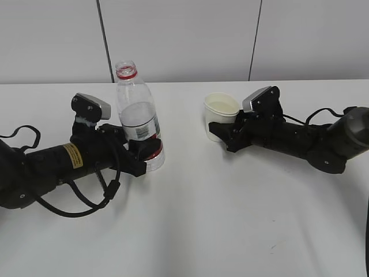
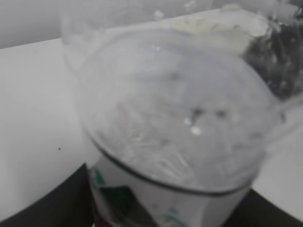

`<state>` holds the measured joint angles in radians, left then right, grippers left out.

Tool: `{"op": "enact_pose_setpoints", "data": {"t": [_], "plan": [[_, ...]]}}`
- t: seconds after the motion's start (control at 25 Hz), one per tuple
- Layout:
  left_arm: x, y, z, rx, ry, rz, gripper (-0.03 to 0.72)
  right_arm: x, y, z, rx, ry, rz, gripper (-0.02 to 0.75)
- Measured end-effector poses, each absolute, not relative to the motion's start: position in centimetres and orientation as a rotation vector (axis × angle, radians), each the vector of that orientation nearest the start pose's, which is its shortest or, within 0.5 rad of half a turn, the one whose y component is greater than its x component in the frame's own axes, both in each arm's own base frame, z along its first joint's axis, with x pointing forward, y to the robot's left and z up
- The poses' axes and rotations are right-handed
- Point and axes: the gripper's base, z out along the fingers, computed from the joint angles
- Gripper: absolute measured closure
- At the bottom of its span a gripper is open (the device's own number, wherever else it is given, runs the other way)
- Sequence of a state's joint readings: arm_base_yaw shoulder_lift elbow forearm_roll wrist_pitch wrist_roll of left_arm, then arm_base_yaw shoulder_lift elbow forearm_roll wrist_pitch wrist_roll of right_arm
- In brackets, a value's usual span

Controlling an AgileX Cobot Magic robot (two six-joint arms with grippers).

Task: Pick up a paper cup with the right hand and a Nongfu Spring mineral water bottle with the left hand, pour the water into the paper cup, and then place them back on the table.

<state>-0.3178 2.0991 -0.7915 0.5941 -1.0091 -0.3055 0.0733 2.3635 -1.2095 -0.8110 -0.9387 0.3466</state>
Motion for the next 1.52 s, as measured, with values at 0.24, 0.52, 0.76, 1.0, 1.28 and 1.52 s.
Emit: {"op": "enact_pose_setpoints", "data": {"t": [0.24,0.52,0.76,1.0,1.28,1.52], "plan": [[32.8,-15.3,9.6,0.669,1.764,-0.649,0.228,43.4,8.5,6.2,-0.673,1.724,0.491,0.217],[32.7,-15.2,9.1,0.682,1.818,-0.621,0.102,43.4,8.5,6.2,-0.645,1.738,0.514,0.093],[32.7,-14.7,9.6,0.708,1.898,-0.543,0.089,43.4,8.5,6.2,-0.638,1.743,0.525,0.089],[32.7,-14.1,11.0,0.742,1.963,-0.448,0.092,43.2,8.5,5.6,-0.692,1.798,0.495,0.092],[32.3,-13.7,10.6,0.790,2.045,-0.380,0.092,43.3,8.1,6.7,-0.749,1.851,0.414,0.100],[32.0,-13.1,10.1,0.804,2.127,-0.320,0.093,43.2,7.6,7.7,-0.811,1.921,0.325,0.111]]}}
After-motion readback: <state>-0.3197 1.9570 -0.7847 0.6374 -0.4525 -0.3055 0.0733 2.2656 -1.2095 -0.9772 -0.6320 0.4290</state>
